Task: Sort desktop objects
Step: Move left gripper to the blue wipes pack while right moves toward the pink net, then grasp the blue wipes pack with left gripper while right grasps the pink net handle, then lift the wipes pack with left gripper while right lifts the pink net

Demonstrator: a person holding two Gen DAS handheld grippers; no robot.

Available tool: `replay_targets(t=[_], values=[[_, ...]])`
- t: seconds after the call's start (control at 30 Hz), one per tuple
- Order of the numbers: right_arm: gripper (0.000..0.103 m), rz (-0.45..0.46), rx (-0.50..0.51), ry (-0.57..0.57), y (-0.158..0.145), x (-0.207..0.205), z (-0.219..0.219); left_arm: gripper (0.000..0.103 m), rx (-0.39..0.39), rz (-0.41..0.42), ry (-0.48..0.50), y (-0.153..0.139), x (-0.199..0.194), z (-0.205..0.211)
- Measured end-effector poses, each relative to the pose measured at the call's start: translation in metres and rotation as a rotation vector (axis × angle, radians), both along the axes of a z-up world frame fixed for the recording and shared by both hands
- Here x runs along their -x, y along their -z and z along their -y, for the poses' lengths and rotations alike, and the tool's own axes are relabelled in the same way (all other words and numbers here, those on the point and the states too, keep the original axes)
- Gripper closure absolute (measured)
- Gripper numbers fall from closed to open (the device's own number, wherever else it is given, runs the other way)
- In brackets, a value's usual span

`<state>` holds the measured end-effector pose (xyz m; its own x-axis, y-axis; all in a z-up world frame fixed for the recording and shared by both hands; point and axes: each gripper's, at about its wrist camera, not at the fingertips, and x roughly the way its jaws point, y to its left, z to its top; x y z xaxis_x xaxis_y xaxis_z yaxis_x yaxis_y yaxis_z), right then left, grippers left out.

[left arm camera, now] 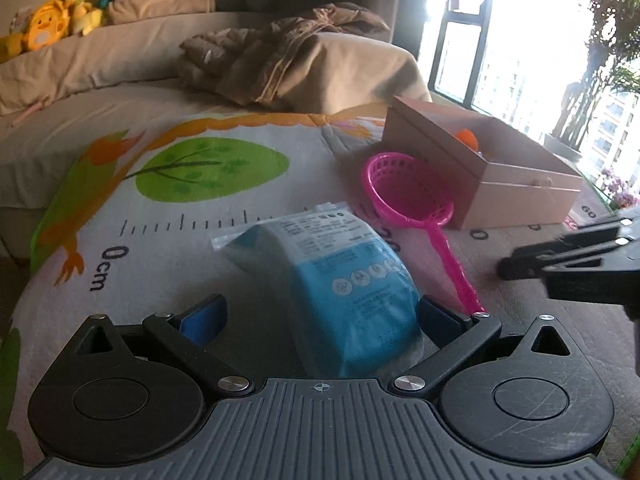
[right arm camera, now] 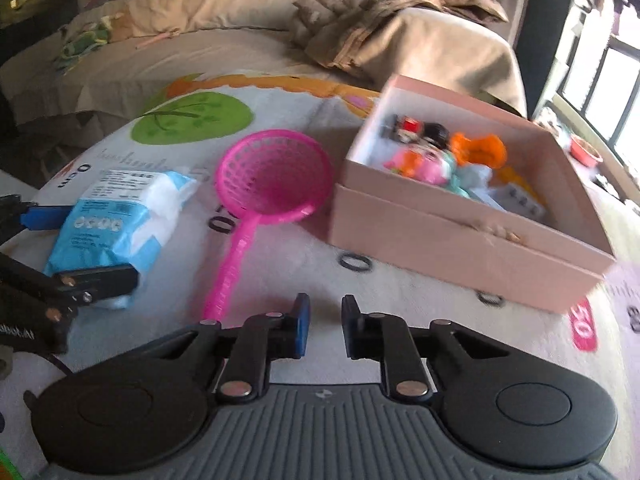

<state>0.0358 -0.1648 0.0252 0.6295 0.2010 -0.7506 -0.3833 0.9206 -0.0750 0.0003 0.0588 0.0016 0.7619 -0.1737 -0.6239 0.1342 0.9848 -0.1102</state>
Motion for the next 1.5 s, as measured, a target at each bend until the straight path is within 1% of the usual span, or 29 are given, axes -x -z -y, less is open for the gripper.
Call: replay_targets(t=[0.07, 0.17, 0.27, 0.33, 0.4, 0.47, 0.53, 0.57, 0.7, 0.77, 0.8, 0.83, 0.87, 0.9, 0.93, 1.0, 1.07, 1.13, 1.23, 1.3, 1.33, 1.37, 1.4, 1.43, 1.47, 1.5], values=[[0.091, -0.009, -0.009, 0.027, 0.000, 0.005, 0.011, 0.000, 0.003, -0.009, -0.002, 0.001, -0.002, 0.000], [0.092, -0.017, -0.039, 0.066, 0.001, 0.017, 0.031, 0.000, 0.006, -0.014, -0.008, -0.001, -0.004, 0.002], [0.092, -0.012, -0.049, 0.121, 0.002, 0.027, 0.054, 0.000, 0.013, -0.014, 0.012, -0.006, -0.006, 0.009], [0.091, -0.010, -0.059, 0.135, 0.001, 0.033, 0.066, 0.000, -0.006, -0.009, 0.026, -0.009, -0.008, 0.016], [0.091, 0.018, -0.071, 0.120, -0.003, 0.037, 0.070, 0.000, -0.030, -0.014, 0.031, -0.010, -0.010, 0.020], [0.087, 0.026, -0.117, 0.100, -0.009, 0.033, 0.068, 0.000, -0.060, -0.026, 0.025, -0.010, -0.013, 0.022], [0.068, 0.002, -0.197, 0.077, -0.014, 0.021, 0.060, 0.000, -0.096, -0.040, 0.018, -0.011, -0.015, 0.024], [0.066, -0.013, -0.230, 0.058, -0.015, 0.014, 0.053, 0.000, -0.112, -0.043, 0.017, -0.011, -0.016, 0.023], [0.063, -0.057, -0.303, -0.035, -0.013, -0.011, 0.014, 0.000, -0.188, -0.052, 0.038, -0.013, -0.012, 0.020], [0.063, -0.092, -0.318, -0.039, -0.007, -0.027, -0.002, 0.000, -0.204, -0.070, 0.051, -0.011, -0.010, 0.018], [0.063, -0.109, -0.314, -0.033, -0.002, -0.034, -0.010, 0.000, -0.205, -0.081, 0.053, -0.009, -0.009, 0.017], [0.069, -0.120, -0.304, -0.032, 0.002, -0.039, -0.014, 0.000, -0.203, -0.087, 0.053, -0.008, -0.009, 0.016], [0.073, -0.118, -0.292, -0.033, 0.004, -0.040, -0.019, 0.000, -0.200, -0.091, 0.051, -0.008, -0.008, 0.015], [0.087, -0.102, -0.279, -0.042, 0.003, -0.038, -0.021, 0.000, -0.197, -0.093, 0.049, -0.008, -0.009, 0.015], [0.090, -0.107, -0.281, -0.054, 0.002, -0.036, -0.022, 0.000, -0.191, -0.094, 0.046, -0.008, -0.009, 0.014], [0.090, -0.103, -0.298, -0.074, -0.004, -0.023, -0.017, 0.000, -0.185, -0.092, 0.046, -0.010, -0.010, 0.014], [0.090, -0.086, -0.276, -0.081, -0.010, -0.008, -0.007, 0.000, -0.180, -0.085, 0.052, -0.011, -0.010, 0.016], [0.091, -0.091, -0.260, -0.068, -0.011, 0.007, 0.009, 0.000, -0.170, -0.078, 0.061, -0.013, -0.011, 0.018], [0.091, -0.084, -0.226, 0.011, -0.009, 0.026, 0.044, 0.000, -0.150, -0.067, 0.055, -0.012, -0.014, 0.019], [0.091, -0.076, -0.203, 0.099, -0.006, 0.031, 0.069, 0.000, -0.130, -0.057, 0.040, -0.012, -0.018, 0.019], [0.091, -0.079, -0.208, 0.145, -0.005, 0.034, 0.084, 0.000, -0.115, -0.052, 0.029, -0.012, -0.020, 0.019], [0.091, -0.079, -0.214, 0.177, -0.005, 0.037, 0.094, 0.002, -0.106, -0.050, 0.023, -0.012, -0.022, 0.019], [0.091, -0.076, -0.217, 0.206, -0.005, 0.040, 0.105, 0.010, -0.098, -0.046, 0.018, -0.013, -0.023, 0.019], [0.091, -0.071, -0.215, 0.224, -0.004, 0.044, 0.112, 0.022, -0.098, -0.044, 0.014, -0.013, -0.024, 0.020], [0.091, -0.068, -0.213, 0.236, -0.004, 0.047, 0.117, 0.026, -0.102, -0.044, 0.009, -0.013, -0.026, 0.021], [0.091, -0.067, -0.214, 0.240, -0.003, 0.048, 0.120, 0.033, -0.100, -0.044, 0.009, -0.013, -0.027, 0.022]])
